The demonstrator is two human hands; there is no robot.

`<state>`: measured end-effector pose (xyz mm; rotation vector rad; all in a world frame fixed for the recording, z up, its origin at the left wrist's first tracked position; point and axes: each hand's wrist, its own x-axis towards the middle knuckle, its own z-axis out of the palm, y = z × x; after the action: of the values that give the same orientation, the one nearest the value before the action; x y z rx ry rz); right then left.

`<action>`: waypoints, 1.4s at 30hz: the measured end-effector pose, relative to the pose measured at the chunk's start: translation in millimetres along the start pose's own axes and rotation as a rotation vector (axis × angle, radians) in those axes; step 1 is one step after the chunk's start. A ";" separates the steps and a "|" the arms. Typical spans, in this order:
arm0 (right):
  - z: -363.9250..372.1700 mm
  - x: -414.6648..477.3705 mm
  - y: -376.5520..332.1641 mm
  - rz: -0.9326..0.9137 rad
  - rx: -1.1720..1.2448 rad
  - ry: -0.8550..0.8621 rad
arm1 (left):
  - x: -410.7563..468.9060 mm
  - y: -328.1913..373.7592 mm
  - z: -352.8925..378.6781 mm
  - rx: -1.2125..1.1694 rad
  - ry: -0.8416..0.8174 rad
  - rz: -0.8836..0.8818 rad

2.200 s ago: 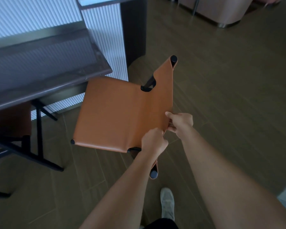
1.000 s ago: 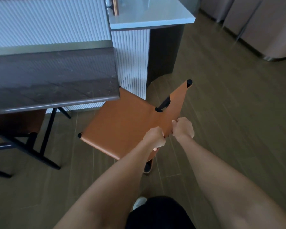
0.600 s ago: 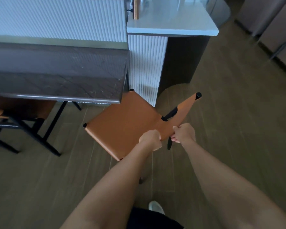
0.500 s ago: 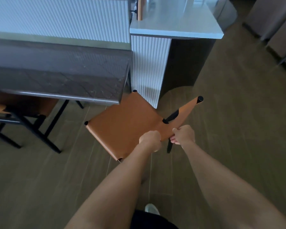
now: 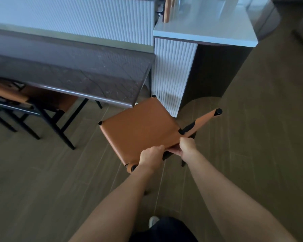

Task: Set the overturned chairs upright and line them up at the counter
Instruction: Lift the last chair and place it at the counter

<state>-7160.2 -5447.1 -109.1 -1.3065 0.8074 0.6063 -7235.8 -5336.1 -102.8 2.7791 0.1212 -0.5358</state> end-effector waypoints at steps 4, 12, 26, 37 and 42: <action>12.8 -3.9 -6.9 -0.010 0.093 -0.057 | 5.0 -12.3 -15.2 -0.008 0.032 -0.008; 44.7 -20.8 16.7 0.043 0.196 -0.144 | -8.6 -64.0 -26.4 0.001 0.063 -0.035; 180.9 -62.7 66.2 0.231 0.264 -0.298 | -45.8 -218.2 -69.9 0.066 0.125 -0.141; 184.5 -58.5 87.0 0.141 0.304 -0.207 | -44.1 -220.1 -54.3 0.016 0.140 -0.148; 171.5 -56.4 99.3 0.149 0.275 -0.219 | -71.5 -204.9 -23.6 -0.491 0.590 0.041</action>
<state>-7242.0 -5258.0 -111.7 -0.9179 0.7804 0.7155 -7322.3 -5135.9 -113.0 2.3559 0.2797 0.3055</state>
